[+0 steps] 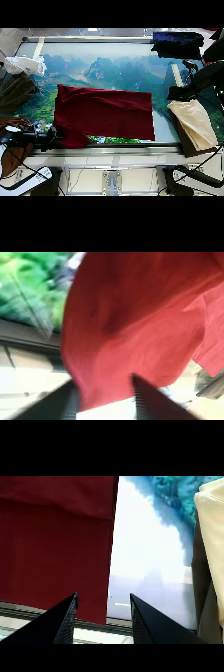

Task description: Fold the shirts.

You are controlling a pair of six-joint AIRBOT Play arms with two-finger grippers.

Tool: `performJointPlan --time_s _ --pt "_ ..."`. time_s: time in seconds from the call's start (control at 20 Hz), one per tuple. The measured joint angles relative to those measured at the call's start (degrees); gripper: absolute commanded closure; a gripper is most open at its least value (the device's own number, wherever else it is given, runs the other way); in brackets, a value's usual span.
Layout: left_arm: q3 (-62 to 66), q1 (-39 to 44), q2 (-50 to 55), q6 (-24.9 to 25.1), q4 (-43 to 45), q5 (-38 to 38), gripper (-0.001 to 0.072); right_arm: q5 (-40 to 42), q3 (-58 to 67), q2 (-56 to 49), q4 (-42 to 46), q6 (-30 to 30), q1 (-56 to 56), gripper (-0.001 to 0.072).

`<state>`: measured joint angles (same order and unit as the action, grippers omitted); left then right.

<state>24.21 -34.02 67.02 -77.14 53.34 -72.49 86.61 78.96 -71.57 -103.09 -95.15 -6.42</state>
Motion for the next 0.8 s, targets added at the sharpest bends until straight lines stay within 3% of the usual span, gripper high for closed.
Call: performJointPlan --time_s 0.05,0.4,0.6,0.65,0.7,0.75,0.8 --pt "-0.07 0.76 0.00 0.02 -0.63 0.55 0.0692 0.00 0.02 0.87 0.52 0.02 0.00 0.0322" --pt "-0.24 3.32 -0.02 1.20 -2.49 2.49 0.0694 1.33 -2.03 7.52 9.35 0.63 -2.05 0.0322" --pt "-0.24 3.56 -0.02 2.08 -2.73 2.73 0.0695 5.27 -16.44 8.02 0.96 0.24 -11.26 0.0319" --pt "-0.24 3.58 0.00 2.29 -2.78 2.75 0.0694 5.42 -21.57 8.15 -2.45 -0.44 -13.27 0.0258" --pt "-0.24 3.61 0.00 2.54 -2.82 2.71 0.0694 5.01 -27.26 8.39 -5.99 -1.11 -14.95 0.0105" --pt "-0.24 3.63 -0.02 2.69 -2.84 2.62 0.0695 3.78 -32.46 8.50 -8.87 -1.55 -16.00 0.0028" --pt "-0.24 3.63 -0.02 2.84 -2.84 2.58 0.0695 1.66 -37.75 8.70 -12.07 -1.97 -16.68 0.0029"
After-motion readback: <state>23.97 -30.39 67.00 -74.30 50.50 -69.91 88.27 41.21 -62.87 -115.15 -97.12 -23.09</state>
